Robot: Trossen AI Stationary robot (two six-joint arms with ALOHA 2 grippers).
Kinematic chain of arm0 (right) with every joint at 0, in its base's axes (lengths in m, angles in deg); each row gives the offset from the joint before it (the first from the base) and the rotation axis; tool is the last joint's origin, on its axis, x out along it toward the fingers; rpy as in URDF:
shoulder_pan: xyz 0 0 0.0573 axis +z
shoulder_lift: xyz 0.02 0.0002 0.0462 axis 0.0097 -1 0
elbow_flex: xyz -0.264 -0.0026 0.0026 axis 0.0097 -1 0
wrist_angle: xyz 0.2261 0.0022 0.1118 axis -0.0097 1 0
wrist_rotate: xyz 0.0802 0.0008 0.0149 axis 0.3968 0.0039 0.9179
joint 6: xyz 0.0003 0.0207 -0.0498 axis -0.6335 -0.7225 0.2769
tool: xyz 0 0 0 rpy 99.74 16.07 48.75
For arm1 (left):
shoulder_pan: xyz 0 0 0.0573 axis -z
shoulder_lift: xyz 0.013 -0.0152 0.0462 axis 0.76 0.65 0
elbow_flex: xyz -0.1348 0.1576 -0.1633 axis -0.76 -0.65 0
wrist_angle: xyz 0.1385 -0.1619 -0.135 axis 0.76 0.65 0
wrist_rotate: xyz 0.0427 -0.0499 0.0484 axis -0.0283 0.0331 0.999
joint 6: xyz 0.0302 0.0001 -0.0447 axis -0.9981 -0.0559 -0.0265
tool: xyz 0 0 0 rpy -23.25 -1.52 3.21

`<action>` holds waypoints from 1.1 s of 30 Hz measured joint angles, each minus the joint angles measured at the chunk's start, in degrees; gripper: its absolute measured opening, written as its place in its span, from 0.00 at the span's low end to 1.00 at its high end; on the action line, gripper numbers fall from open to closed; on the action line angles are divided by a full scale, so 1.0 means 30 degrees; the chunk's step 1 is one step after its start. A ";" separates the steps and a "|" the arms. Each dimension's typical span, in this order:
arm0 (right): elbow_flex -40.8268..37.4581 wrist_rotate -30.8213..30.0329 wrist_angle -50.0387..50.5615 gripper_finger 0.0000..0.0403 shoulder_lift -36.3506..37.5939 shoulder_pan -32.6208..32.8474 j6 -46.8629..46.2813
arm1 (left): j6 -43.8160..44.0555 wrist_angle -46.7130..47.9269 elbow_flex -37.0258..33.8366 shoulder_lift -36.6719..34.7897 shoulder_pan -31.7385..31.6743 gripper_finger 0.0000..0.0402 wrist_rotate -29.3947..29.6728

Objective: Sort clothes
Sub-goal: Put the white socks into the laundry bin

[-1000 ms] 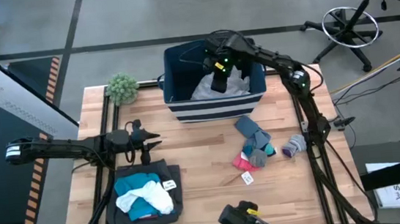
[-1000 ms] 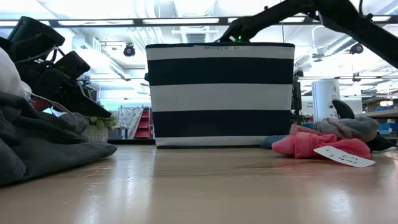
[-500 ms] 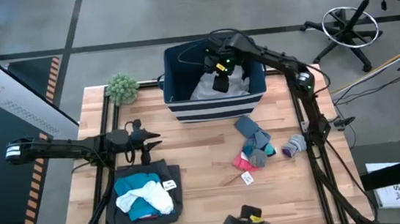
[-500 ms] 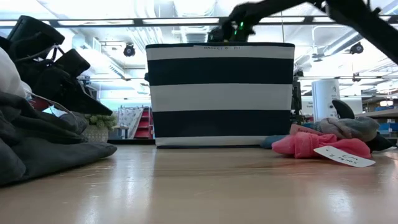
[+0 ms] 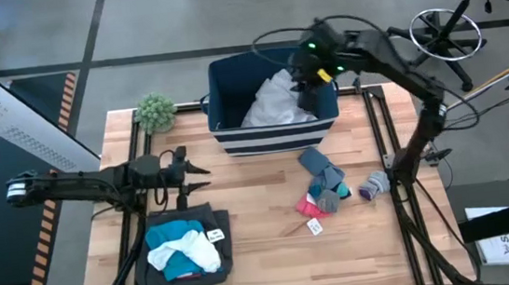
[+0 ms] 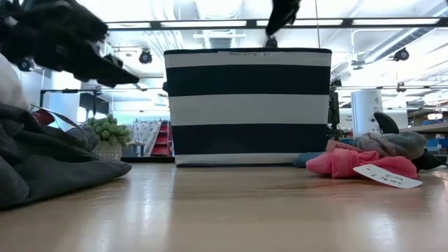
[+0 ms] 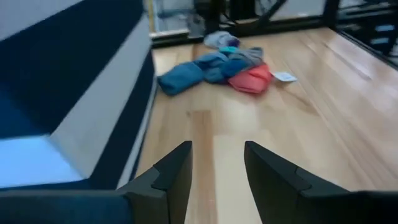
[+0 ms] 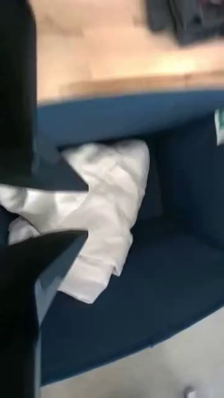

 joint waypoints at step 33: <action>-2.3469 0.0935 -1.8052 0.00 1.2413 0.7281 -0.4804 | 1.2099 1.5144 1.2212 1.3774 1.3153 0.28 0.3019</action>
